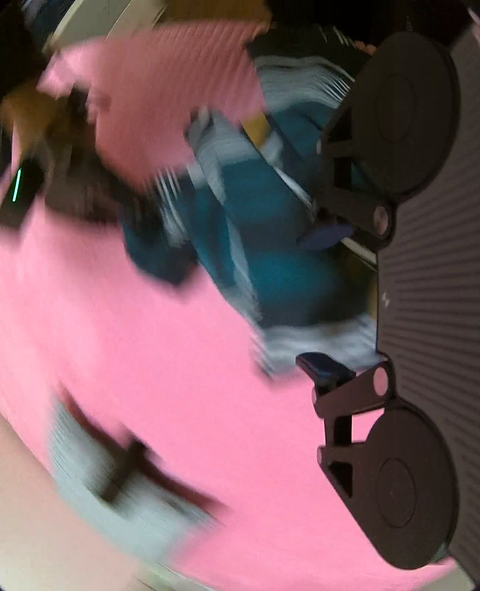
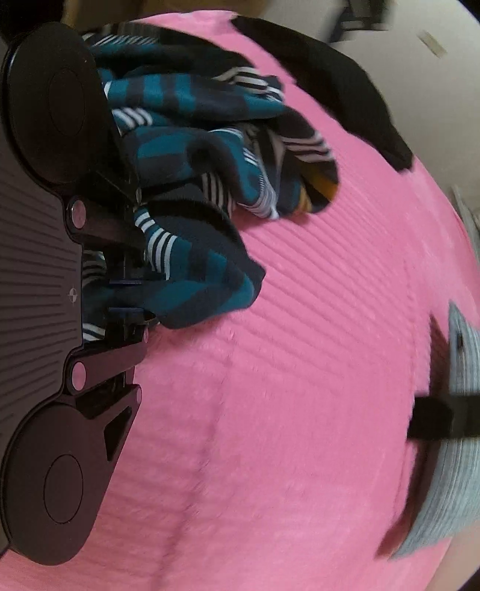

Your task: Fold clothes

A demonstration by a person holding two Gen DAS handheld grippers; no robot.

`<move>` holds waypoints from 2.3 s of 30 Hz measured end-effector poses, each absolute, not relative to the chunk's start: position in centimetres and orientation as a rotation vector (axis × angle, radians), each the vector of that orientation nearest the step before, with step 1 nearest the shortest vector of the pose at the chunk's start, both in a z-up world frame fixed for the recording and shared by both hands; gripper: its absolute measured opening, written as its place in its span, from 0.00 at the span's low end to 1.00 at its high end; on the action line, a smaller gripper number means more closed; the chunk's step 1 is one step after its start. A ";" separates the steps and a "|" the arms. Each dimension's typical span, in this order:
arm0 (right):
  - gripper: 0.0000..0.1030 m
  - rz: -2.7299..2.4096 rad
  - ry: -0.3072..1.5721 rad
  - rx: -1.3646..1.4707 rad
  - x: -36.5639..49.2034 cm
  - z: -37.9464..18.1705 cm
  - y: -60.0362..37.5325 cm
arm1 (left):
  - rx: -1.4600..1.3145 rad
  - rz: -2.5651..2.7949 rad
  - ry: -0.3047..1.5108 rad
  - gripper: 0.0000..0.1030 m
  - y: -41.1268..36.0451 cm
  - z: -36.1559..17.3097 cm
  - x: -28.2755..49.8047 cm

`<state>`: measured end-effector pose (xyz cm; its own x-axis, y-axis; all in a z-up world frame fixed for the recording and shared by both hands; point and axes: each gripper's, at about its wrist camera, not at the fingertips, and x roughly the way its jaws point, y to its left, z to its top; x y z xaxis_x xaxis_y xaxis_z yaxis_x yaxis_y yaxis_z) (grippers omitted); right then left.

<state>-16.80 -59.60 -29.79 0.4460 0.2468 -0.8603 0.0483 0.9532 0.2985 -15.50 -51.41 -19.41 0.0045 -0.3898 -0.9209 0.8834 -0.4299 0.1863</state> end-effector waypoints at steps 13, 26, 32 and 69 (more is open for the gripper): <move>0.04 -0.172 1.020 0.275 -24.1 -22.3 -58.6 | 1.304 -1.596 0.519 0.12 -48.9 -19.8 -15.5; 0.05 -0.357 1.005 0.251 -26.5 -18.4 -52.1 | 1.158 -1.033 0.647 0.52 -37.9 -13.1 1.9; 0.05 -0.384 1.024 0.309 -27.5 -20.8 -52.9 | 1.154 -1.314 0.622 0.65 -46.6 -17.9 -1.1; 0.05 -0.638 0.467 0.089 -34.1 2.4 -39.1 | 0.616 -1.169 0.377 0.09 -26.2 2.1 0.6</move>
<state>-34.14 -39.08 2.35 0.7035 -0.5528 -0.4466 0.5923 0.8034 -0.0614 0.60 -26.17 2.06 0.3570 -0.7356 -0.5757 0.9333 0.2559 0.2518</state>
